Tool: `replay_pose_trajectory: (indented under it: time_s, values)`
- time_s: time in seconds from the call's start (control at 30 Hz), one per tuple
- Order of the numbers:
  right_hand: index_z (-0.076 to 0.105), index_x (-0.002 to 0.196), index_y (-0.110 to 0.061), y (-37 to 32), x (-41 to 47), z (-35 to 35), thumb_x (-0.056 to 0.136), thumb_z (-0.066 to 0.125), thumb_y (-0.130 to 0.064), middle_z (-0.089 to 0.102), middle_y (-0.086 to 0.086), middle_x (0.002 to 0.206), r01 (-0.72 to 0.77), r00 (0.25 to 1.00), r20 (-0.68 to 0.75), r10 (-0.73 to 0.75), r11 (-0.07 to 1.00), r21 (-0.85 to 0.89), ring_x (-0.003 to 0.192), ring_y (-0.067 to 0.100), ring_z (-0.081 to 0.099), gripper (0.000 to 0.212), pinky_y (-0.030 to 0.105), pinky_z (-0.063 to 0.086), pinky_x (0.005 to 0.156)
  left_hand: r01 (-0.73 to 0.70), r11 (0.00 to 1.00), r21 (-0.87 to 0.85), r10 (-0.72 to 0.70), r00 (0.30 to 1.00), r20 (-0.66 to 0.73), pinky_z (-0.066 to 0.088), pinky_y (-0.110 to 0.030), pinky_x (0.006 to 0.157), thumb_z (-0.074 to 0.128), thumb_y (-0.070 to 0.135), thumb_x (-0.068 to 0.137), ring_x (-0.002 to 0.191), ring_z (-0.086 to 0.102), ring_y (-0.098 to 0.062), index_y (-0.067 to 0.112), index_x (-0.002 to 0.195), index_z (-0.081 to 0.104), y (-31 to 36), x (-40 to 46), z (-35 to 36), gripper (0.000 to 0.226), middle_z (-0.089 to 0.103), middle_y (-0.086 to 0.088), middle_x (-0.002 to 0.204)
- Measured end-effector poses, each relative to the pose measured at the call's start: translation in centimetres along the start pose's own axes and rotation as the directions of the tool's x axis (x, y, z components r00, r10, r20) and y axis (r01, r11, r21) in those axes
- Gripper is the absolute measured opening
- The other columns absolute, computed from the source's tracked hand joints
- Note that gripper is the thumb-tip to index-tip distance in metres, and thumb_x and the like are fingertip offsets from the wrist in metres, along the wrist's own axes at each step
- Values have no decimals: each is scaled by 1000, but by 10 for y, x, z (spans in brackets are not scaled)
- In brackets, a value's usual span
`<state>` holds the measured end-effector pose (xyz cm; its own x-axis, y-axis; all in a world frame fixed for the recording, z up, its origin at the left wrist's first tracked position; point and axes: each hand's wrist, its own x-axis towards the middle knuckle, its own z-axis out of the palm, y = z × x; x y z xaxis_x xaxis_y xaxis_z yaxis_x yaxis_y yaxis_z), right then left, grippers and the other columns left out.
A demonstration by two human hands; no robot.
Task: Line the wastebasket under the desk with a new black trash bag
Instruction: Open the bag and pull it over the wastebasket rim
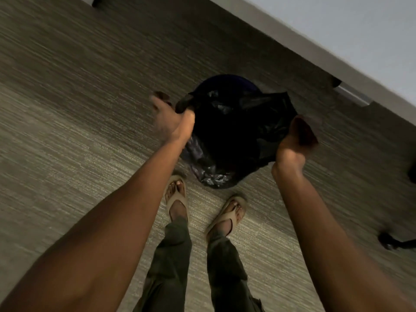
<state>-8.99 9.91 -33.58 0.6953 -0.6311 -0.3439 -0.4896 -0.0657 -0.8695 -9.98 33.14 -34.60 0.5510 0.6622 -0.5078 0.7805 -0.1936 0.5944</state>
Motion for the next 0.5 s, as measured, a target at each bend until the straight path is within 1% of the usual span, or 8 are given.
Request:
replay_pose_trajectory:
  time_s: [0.07,0.13,0.2,0.23,0.3,0.37,0.43,0.5]
  values:
    - [75,100,12,13,17,5,104,58,-12,72,9,98,85,996,3,-85,991,-99,86,8,63,30,6,43,73,-72,997,8,72,997,-38,37,-40,117,65,25,74,141,46,-39,4,162,8,-10,10,3,107,33,-23,162]
    - [74,80,-1,25,33,10,104,54,-16,70,10,83,129,992,13,-129,975,-178,80,16,61,34,20,44,71,-137,990,45,139,989,-55,31,-41,122,67,21,74,146,40,-39,4,160,19,-23,25,6,101,26,-25,165]
    - [68,79,-13,41,51,15,105,52,-24,72,11,86,156,987,23,-156,951,-268,83,22,63,32,31,48,75,-268,963,35,269,963,-37,50,-44,108,74,17,78,123,59,-28,12,131,56,-36,45,11,56,56,-17,140]
    - [70,85,-12,50,59,18,106,51,-29,76,14,96,140,990,27,-140,926,-352,87,24,67,33,34,51,79,-331,944,11,331,944,13,57,-41,97,77,15,81,107,63,-20,16,111,62,-40,53,14,34,65,-9,119]
    - [75,102,-6,66,78,22,106,49,-38,76,16,114,78,997,43,-66,864,-497,102,30,71,41,39,55,90,-405,914,-18,402,898,180,61,-38,87,78,6,82,92,65,-14,19,92,63,-45,68,21,22,67,0,93]
    - [74,110,-6,77,92,24,105,49,-44,74,16,120,42,997,79,4,819,-572,111,34,69,46,39,53,97,-378,925,-35,362,852,377,60,-31,82,83,9,79,86,69,-12,17,88,69,-46,78,23,19,71,3,86]
    - [74,100,-11,83,102,26,102,51,-55,74,13,109,66,992,125,11,796,-602,108,34,70,50,39,54,96,-242,969,-41,220,786,577,57,-19,68,90,31,73,79,75,-7,22,84,79,-42,84,21,19,79,6,83]
    - [70,90,-13,84,109,30,99,51,-63,72,11,98,115,987,163,-12,763,-637,103,33,70,54,37,53,89,-155,988,1,115,734,670,56,-14,57,87,51,72,72,77,-5,30,80,84,-40,94,19,23,82,7,79]
